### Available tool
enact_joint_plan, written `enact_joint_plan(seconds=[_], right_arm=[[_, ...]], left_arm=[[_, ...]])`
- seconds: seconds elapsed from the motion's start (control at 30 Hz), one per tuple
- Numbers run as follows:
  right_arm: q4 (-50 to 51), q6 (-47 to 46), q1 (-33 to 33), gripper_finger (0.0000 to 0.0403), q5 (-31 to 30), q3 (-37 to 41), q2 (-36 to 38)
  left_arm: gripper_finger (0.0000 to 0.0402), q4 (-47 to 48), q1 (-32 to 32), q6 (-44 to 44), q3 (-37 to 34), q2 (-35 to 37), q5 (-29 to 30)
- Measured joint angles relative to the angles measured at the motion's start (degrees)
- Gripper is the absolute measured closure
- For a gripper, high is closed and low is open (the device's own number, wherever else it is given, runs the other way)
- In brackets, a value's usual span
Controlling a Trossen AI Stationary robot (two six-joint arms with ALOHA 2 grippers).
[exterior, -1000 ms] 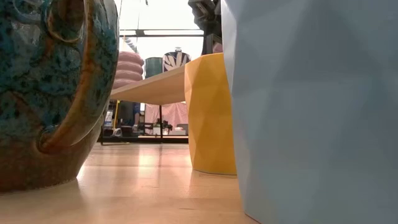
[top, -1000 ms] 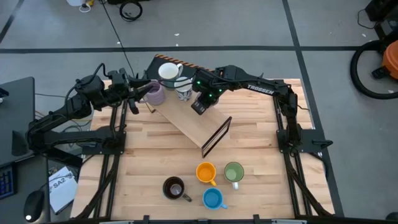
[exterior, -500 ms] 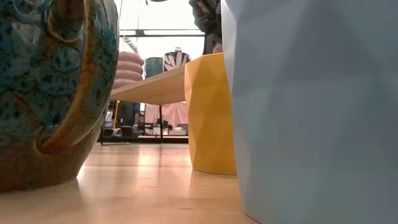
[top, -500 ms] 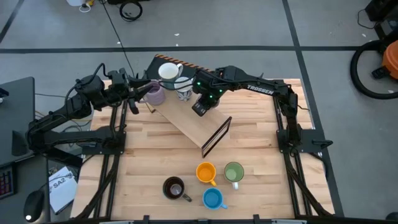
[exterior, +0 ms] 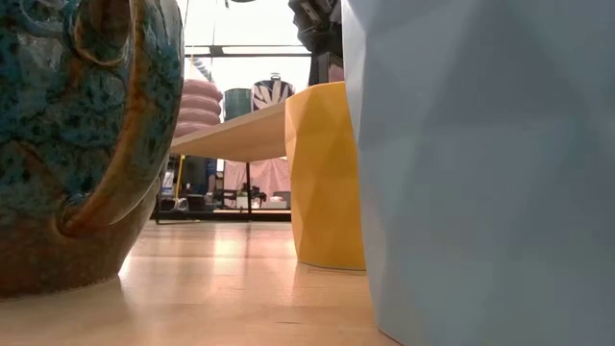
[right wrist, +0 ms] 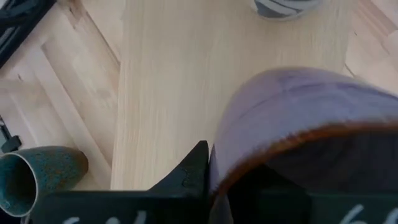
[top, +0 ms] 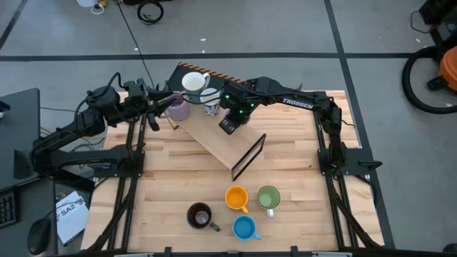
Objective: Place coffee mugs
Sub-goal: Put the purple patterned mug on the shelf
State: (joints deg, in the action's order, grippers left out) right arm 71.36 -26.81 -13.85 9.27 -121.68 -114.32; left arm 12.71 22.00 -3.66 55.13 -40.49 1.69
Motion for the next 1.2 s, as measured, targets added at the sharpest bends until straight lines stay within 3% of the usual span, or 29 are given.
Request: enact_joint_plan(seconds=[0.6, 0.87, 1.1, 1.2], right_arm=[[-2.6, 0.4, -0.2, 0.0255, -0.6, -0.1, 0.0], [-0.9, 1.6, -0.4, 0.0224, -5.2, -6.5, 0.0], [3.6, 6.0, -1.9, 0.0206, -5.7, -13.4, 0.1], [6.3, 9.7, -2.4, 0.0196, -6.6, -11.9, 2.6]], left_arm=[[0.0269, 0.0, 0.0, -0.1, 0.0, 0.0, 0.0], [0.0269, 0.0, 0.0, -0.2, 0.0, 0.0, 0.0], [0.0269, 0.0, 0.0, -0.1, 0.0, 0.0, 0.0], [0.0269, 0.0, 0.0, -0.2, 0.0, 0.0, 0.0]])
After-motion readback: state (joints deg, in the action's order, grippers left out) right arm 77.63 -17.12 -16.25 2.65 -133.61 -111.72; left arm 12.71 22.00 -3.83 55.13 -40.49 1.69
